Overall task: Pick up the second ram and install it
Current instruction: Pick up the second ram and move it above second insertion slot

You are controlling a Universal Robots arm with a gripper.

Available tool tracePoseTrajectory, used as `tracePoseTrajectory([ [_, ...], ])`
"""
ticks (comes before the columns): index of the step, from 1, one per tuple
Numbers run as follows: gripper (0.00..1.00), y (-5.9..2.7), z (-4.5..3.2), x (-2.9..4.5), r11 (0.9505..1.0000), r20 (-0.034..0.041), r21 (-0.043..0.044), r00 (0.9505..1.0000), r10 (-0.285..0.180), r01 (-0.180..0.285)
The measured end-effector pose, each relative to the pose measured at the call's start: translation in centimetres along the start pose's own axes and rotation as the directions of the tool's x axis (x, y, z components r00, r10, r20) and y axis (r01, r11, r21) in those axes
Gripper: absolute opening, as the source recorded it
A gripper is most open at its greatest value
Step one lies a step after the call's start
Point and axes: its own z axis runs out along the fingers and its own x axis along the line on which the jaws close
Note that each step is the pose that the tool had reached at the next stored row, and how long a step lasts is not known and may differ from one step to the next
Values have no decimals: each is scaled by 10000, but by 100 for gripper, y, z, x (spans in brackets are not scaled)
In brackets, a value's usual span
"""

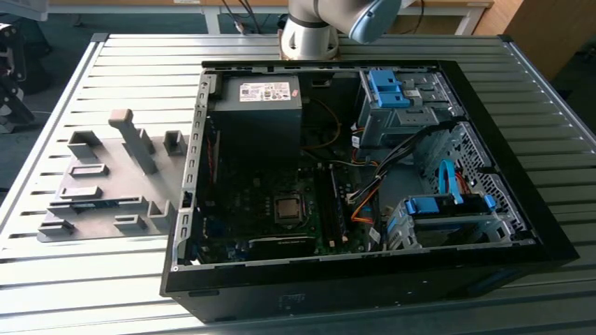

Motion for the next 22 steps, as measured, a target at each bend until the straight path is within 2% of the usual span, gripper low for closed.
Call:
tracePoseTrajectory([
  [3,11,3,18,9,9999,-9,-6,9999,-171,171],
  [10,11,0,41,16,9997,-11,-5,9997,-224,224],
  [12,11,0,65,23,9997,-14,-6,9997,-247,247],
  [13,17,0,79,26,9997,-13,-6,9997,-251,251],
  [15,17,0,109,35,9997,-13,-5,9997,-263,263],
  [16,24,-2,125,42,9996,-14,-5,9996,-274,274],
  [22,25,-10,231,91,9994,-18,-8,9994,-358,358],
])
